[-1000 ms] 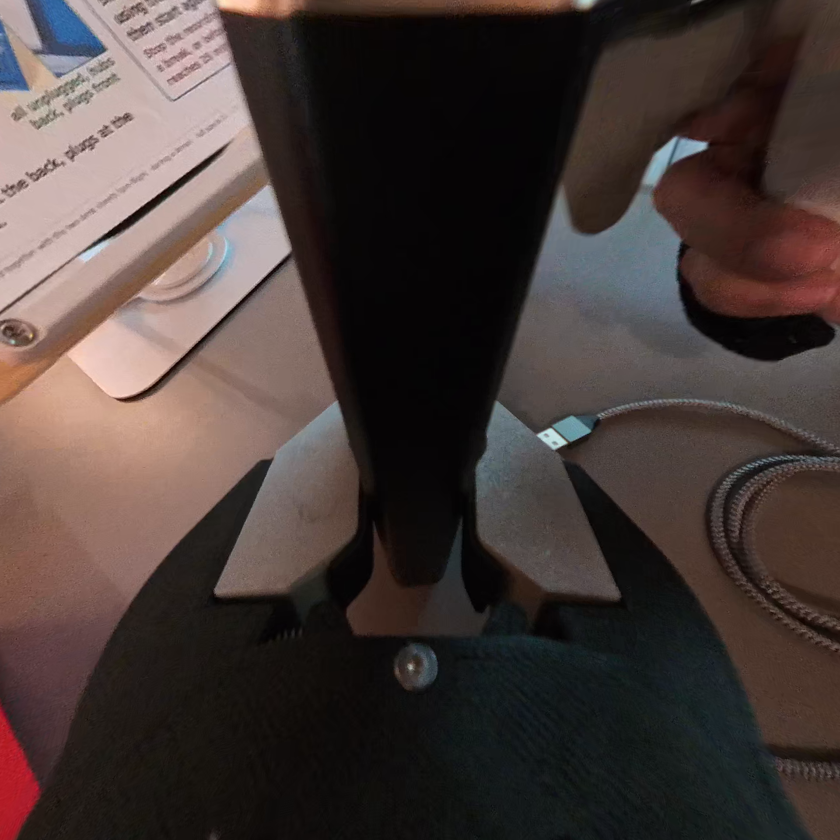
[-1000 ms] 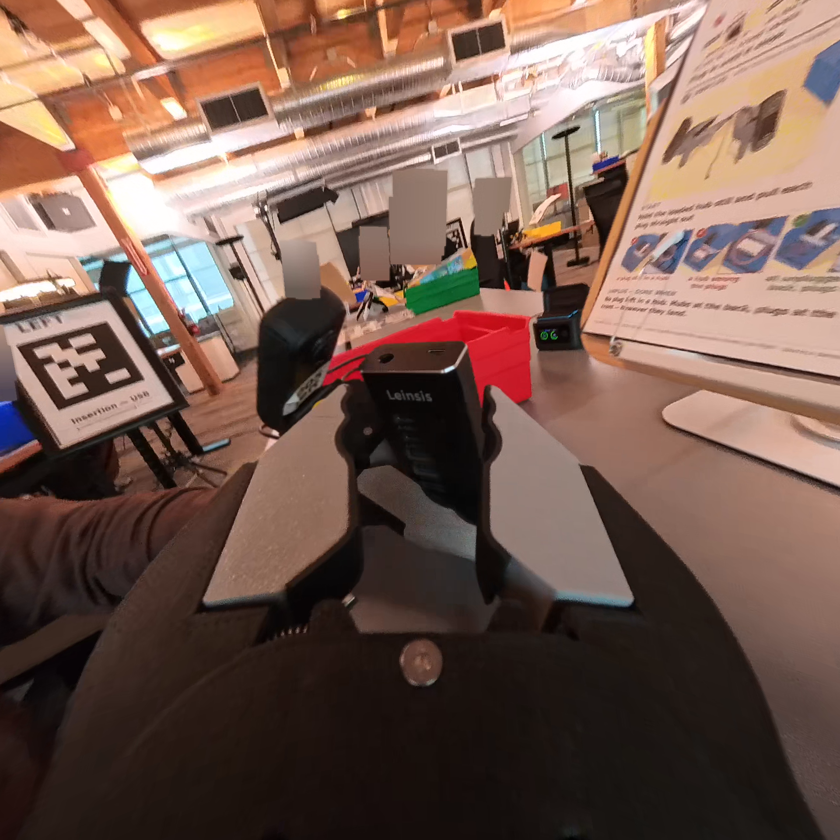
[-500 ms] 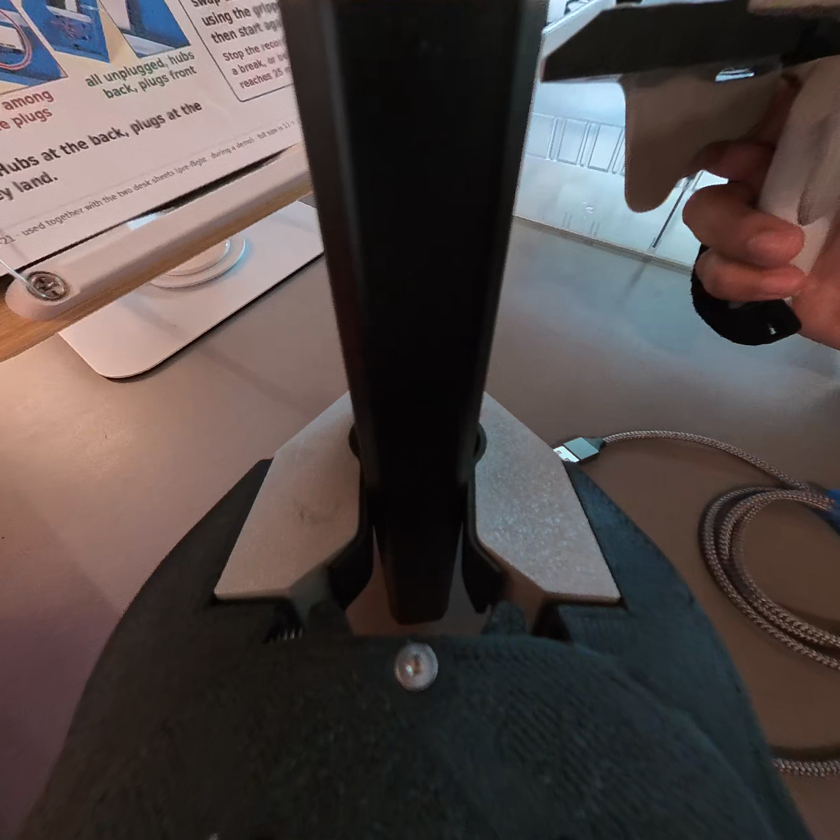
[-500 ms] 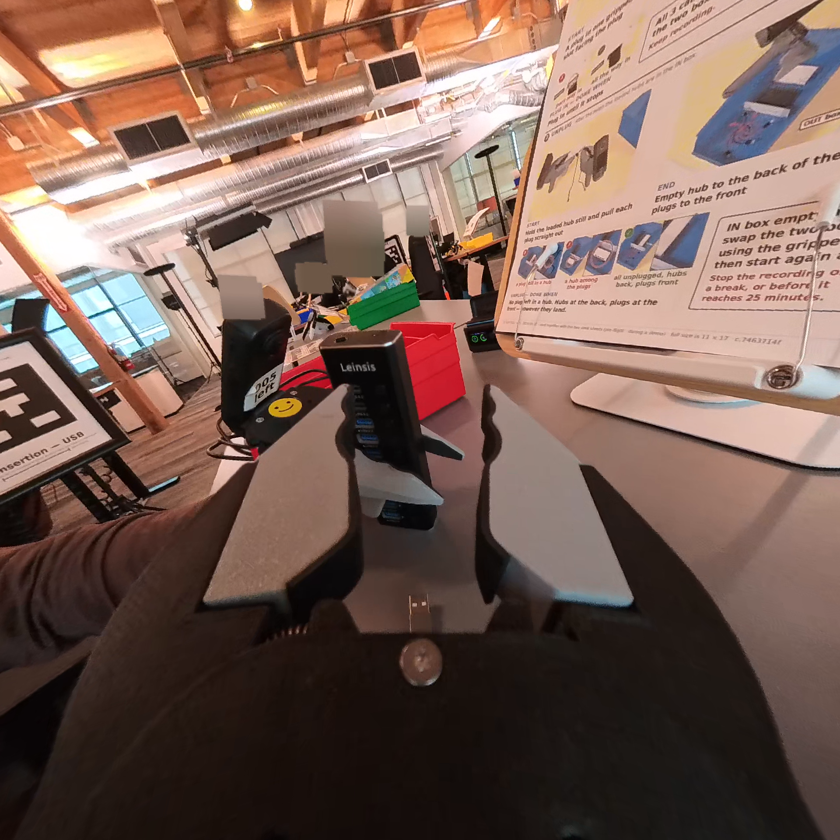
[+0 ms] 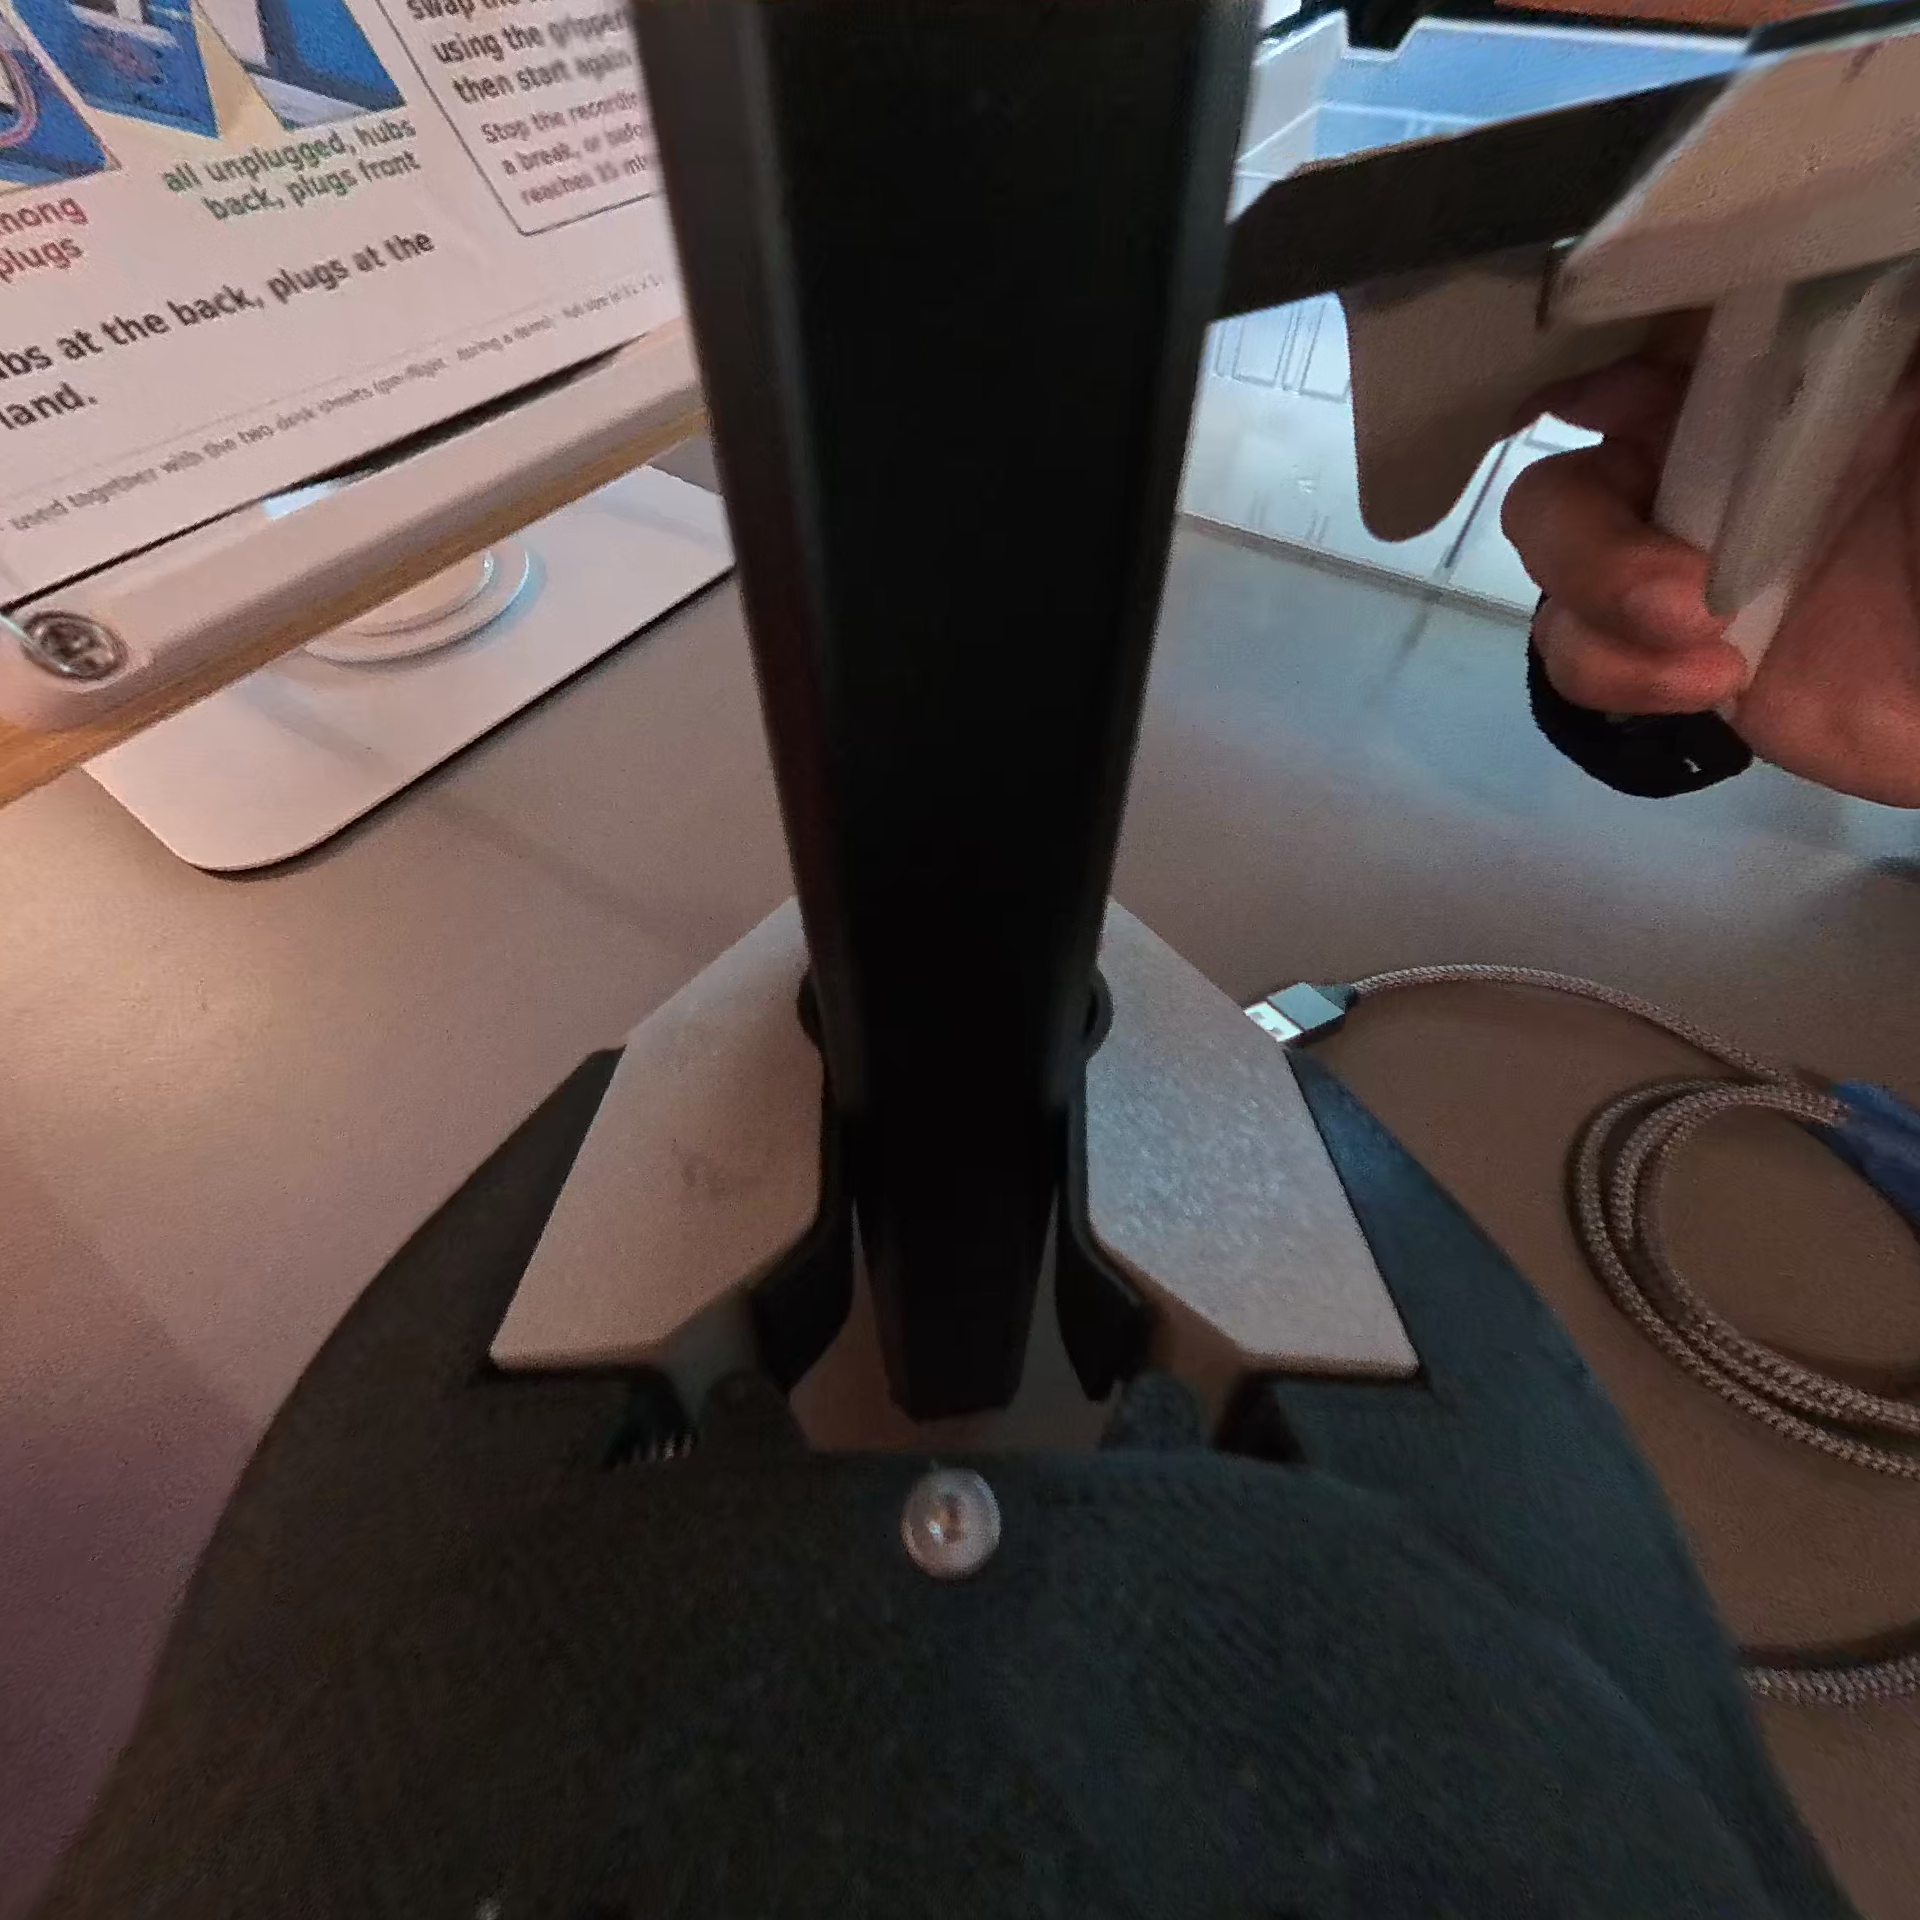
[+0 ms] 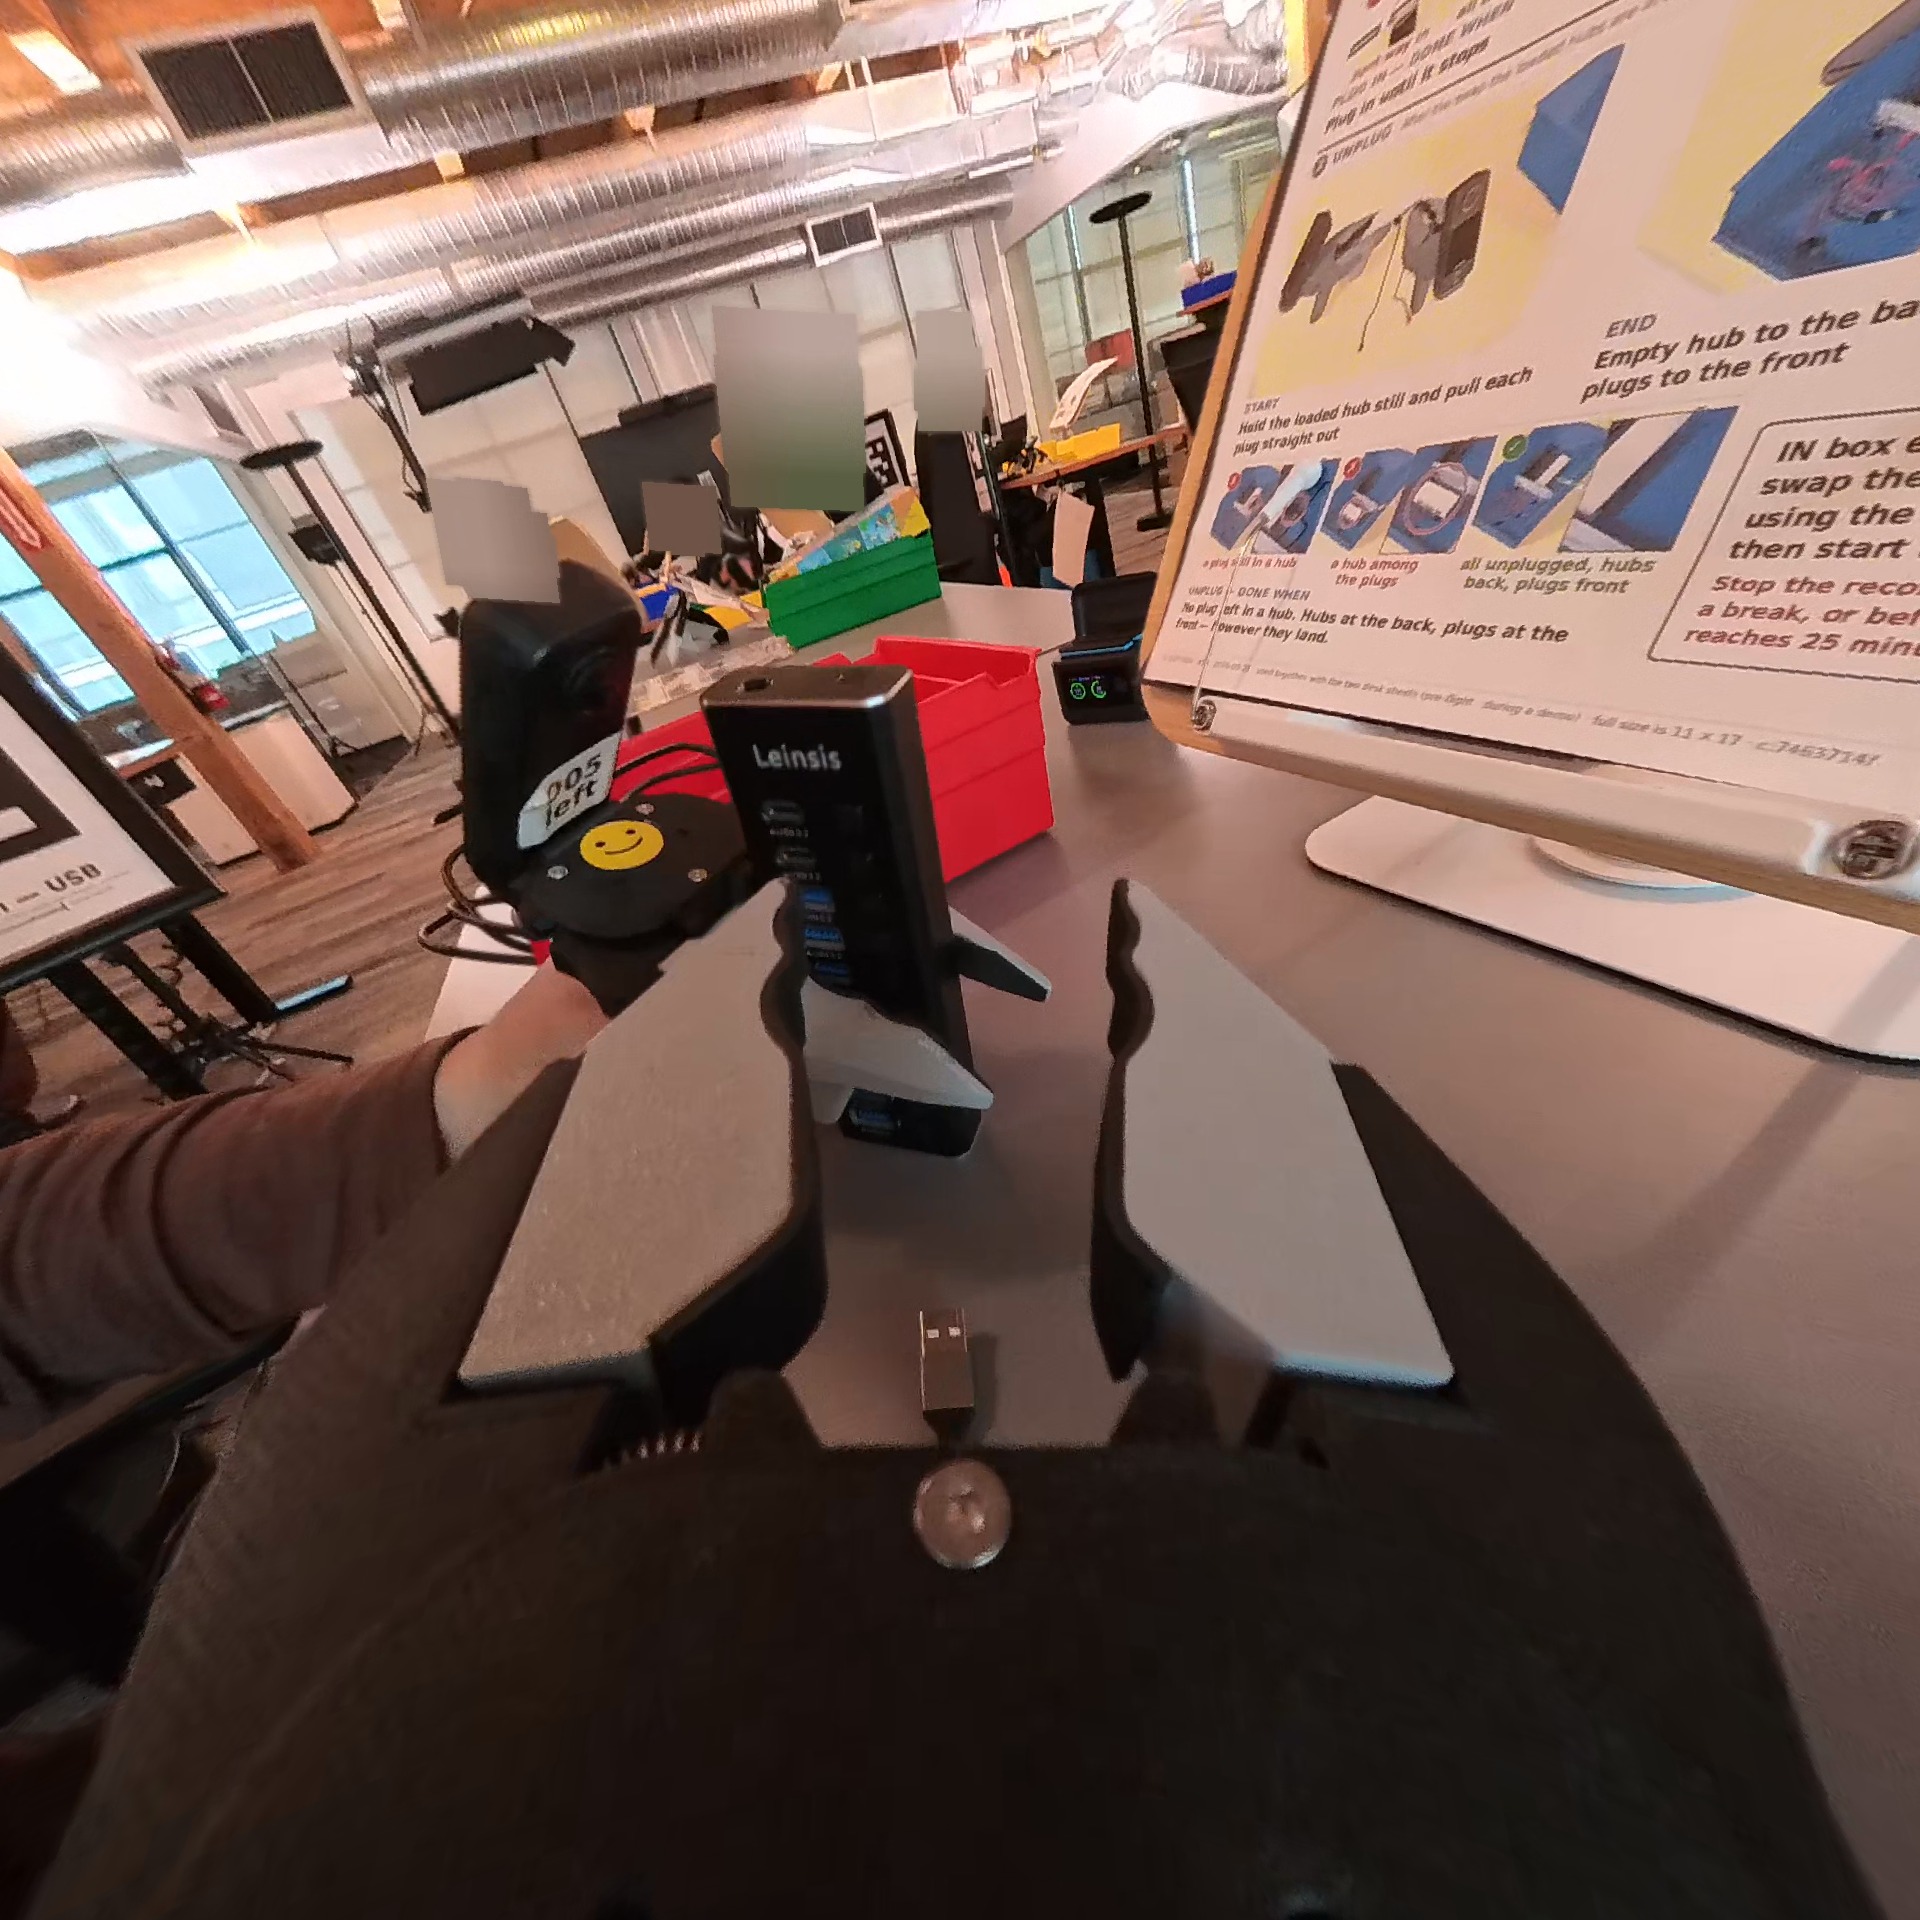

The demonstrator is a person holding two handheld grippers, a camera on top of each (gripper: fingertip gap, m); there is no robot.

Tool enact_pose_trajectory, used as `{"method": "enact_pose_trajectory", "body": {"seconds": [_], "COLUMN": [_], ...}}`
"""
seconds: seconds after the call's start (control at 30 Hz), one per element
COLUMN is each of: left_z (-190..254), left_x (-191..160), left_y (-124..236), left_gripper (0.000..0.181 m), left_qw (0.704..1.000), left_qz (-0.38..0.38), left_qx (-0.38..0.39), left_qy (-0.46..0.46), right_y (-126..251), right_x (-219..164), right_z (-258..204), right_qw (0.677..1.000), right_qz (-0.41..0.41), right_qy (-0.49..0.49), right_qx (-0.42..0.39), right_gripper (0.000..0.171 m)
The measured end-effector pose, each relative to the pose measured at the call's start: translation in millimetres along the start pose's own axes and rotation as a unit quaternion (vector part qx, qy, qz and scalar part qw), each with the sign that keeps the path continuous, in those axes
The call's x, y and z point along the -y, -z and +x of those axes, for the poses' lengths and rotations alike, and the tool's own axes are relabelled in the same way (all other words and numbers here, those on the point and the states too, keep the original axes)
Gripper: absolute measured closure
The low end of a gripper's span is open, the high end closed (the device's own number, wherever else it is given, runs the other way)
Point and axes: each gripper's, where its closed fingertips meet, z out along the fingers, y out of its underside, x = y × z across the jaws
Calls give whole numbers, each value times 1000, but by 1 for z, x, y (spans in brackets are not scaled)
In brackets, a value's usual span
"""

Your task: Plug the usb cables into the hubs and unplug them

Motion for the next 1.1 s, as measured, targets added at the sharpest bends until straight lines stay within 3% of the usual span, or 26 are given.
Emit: {"method": "enact_pose_trajectory", "body": {"seconds": [0.33,0.9,1.1], "left_z": [-9,-13,-8], "left_x": [-9,8,-15], "left_y": [5,30,20], "left_gripper": [140,150,151], "left_qw": [1000,999,999], "left_qz": [-23,26,-33], "left_qx": [16,23,13], "left_qy": [4,8,2], "right_y": [-7,-7,-7], "right_x": [-14,-18,-18], "right_z": [3,8,7], "right_qw": [999,999,999], "right_qz": [-35,-41,-41], "right_qy": [14,6,5], "right_qx": [-17,-25,-23], "right_gripper": [118,119,119]}}
